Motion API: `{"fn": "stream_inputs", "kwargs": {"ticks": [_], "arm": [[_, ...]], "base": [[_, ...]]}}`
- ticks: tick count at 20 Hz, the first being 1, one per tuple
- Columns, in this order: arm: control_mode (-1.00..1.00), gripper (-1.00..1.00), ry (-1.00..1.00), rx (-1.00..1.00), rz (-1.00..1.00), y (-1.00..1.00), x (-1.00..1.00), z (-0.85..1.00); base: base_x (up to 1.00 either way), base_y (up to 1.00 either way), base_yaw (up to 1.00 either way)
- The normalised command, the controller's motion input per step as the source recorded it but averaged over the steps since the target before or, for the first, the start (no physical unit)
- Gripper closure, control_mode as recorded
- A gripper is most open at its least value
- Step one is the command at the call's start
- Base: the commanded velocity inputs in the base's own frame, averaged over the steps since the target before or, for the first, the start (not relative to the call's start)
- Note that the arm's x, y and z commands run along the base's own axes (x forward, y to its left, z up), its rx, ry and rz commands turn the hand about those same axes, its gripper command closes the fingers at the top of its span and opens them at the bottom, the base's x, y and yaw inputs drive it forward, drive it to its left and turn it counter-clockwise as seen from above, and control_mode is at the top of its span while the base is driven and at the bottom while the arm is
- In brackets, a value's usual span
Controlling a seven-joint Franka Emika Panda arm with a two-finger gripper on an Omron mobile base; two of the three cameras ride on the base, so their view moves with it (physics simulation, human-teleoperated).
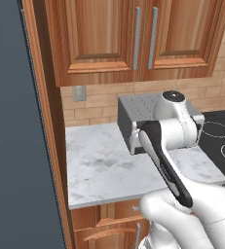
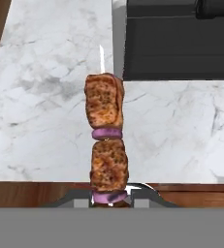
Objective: Store the kebab skewer in the freezer for long-term storage. Close the freezer door after placing the cooked food.
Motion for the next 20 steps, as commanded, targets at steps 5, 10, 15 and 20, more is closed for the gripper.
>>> {"fn": "stream_inputs", "kwargs": {"ticks": [5, 10, 15, 20], "arm": [[-1.00, 1.00, 0.03, 0.04, -0.09, -0.19, -0.21, -0.02], [-1.00, 1.00, 0.18, 0.00, -0.03, -0.03, 0.00, 0.00], [-1.00, 1.00, 0.13, -0.01, 0.00, -0.27, 0.00, 0.06], [-1.00, 1.00, 0.01, -0.03, 0.00, -0.19, -0.07, 0.06]], "base": [[0.00, 0.00, 0.00], [0.00, 0.00, 0.00], [0.00, 0.00, 0.00], [0.00, 0.00, 0.00]]}}
